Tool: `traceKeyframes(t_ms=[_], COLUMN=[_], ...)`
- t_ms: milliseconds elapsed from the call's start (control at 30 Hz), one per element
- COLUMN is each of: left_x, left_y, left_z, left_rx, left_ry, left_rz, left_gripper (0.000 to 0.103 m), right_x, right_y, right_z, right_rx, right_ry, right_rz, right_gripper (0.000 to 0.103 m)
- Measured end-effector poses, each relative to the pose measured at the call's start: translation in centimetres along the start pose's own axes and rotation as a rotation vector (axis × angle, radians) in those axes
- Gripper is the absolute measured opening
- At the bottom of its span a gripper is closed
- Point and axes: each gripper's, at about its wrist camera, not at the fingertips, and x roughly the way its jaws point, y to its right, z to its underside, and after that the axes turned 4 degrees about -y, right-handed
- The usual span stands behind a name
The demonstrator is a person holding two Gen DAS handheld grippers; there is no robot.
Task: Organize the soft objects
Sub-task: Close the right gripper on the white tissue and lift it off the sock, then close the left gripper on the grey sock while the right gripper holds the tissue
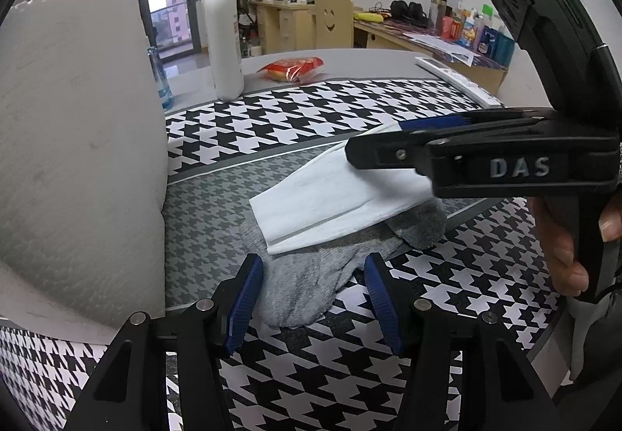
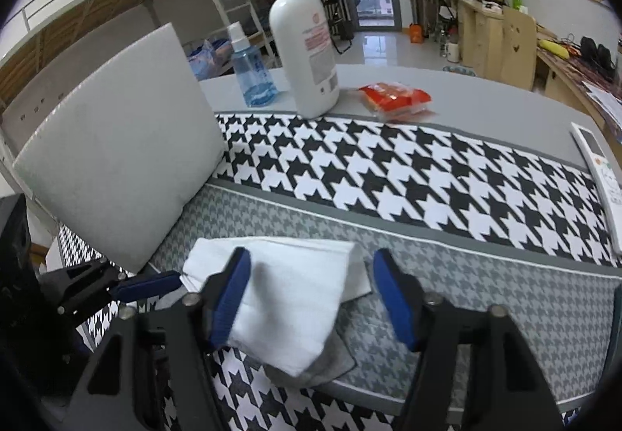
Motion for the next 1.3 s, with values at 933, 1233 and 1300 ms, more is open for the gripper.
traceKeyframes(t_ms=[933, 1233, 1300], left_x=[-0.9, -2.2, -2.4], left_y=[-0.3, -0.5, -0.4], left_z=[0.1, 0.8, 0.8], left_rx=[-0.003, -0.006, -0.006], left_ry=[0.006, 0.015, 0.023], left_rz=[-0.028, -0.057, -0.057], left_gripper=[0.026, 0.024, 0.024], right_x=[-5.2, -6.4, -6.4], right_y=[5.1, 6.5, 6.6], right_z=[1.8, 3.7, 4.0], right_rx=[0.148, 0.173, 0.18], right_ry=[0.098, 0.081, 0.08], right_rz=[0.135, 0.198, 0.19], right_gripper=[0.003, 0.004, 0.004])
